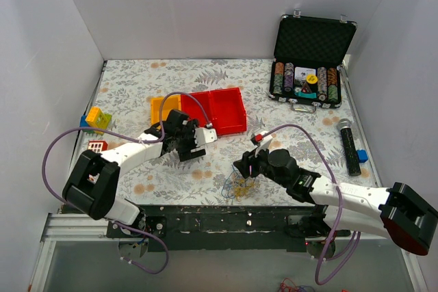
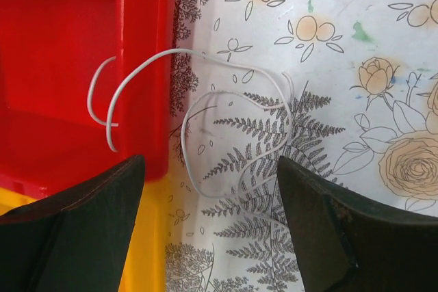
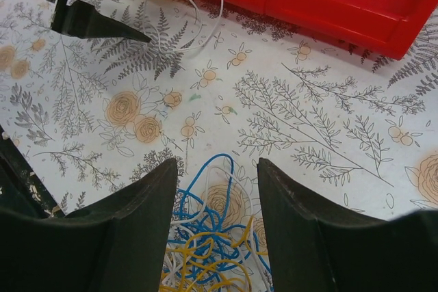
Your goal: Untangle the cables
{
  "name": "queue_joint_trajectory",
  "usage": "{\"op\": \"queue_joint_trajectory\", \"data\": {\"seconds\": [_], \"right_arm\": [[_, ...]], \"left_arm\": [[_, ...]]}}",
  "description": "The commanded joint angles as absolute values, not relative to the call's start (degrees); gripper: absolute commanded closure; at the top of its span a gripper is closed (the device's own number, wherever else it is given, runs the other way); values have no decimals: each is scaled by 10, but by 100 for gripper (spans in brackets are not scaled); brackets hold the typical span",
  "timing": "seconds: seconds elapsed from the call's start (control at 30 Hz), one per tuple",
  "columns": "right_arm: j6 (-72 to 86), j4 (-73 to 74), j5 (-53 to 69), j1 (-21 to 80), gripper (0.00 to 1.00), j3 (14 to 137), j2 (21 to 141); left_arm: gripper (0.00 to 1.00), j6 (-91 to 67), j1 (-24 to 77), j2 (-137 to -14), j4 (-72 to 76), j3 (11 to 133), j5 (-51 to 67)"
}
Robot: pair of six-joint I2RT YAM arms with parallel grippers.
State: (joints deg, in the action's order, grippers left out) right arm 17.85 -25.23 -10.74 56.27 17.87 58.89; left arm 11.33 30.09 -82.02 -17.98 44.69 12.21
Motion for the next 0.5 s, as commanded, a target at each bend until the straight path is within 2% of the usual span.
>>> {"op": "queue_joint_trajectory", "data": {"seconds": [0.0,0.1,0.27,0.37,0.47], "right_arm": [[183,-278,-107,564,41,169,570],[182,-279,-107,564,42,164,565],[184,-279,-112,565,41,163,568],[185,-282,-113,564,42,163,571],[185,-281,-111,565,42,164,573]], "left_arm": [[23,141,297,-823,-140,466,131],[27,151,297,-824,-132,457,130],[42,155,297,-837,-170,469,145],[54,163,299,-845,-190,470,153],[58,158,300,-853,-202,475,154]]}}
